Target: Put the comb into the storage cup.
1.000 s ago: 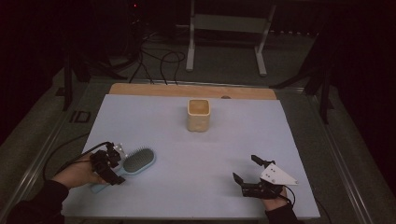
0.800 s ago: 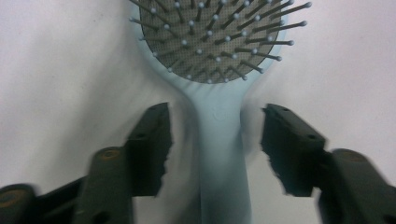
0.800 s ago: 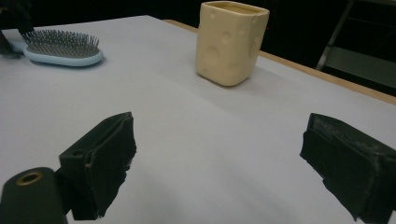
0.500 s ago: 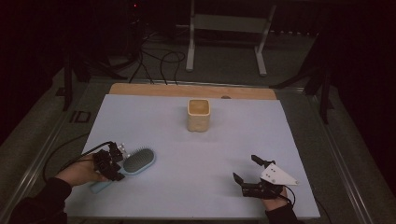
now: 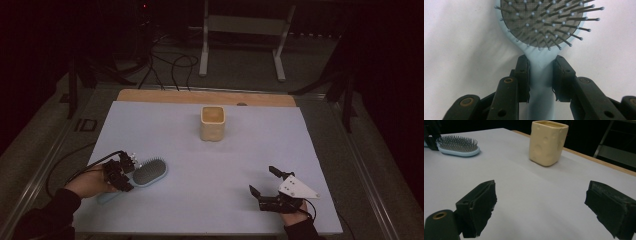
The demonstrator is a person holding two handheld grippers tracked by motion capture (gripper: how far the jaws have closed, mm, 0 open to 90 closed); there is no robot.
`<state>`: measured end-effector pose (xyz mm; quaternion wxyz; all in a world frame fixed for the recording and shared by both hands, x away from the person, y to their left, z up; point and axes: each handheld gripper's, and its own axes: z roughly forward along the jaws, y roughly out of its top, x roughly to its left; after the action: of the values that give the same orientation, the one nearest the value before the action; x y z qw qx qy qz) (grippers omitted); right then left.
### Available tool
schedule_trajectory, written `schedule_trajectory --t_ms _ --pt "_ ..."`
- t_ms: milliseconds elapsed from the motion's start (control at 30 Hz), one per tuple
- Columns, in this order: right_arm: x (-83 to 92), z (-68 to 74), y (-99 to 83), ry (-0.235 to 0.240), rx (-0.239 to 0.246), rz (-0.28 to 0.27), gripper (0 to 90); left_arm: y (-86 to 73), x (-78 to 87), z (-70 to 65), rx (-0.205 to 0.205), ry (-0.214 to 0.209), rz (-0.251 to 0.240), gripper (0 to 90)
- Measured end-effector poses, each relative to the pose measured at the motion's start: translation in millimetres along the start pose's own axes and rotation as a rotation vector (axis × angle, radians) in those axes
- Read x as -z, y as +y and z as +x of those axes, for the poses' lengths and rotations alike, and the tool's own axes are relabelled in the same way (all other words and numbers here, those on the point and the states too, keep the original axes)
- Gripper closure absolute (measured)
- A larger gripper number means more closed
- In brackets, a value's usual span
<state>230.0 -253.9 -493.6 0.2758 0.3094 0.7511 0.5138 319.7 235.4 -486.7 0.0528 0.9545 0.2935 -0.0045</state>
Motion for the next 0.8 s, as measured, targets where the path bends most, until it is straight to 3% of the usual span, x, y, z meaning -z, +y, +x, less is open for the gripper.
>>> schedule_trajectory --t_ms 500,800 --pt "-0.2 -0.8 -0.3 0.000 -0.005 -0.001 9.5 -6.4 2.2 1.2 0.038 -0.001 -0.092 70.0" --pt "0.1 -1.1 -0.2 -0.001 -0.004 -0.002 9.5 -4.8 20.7 4.6 0.067 -0.004 -0.191 70.1"
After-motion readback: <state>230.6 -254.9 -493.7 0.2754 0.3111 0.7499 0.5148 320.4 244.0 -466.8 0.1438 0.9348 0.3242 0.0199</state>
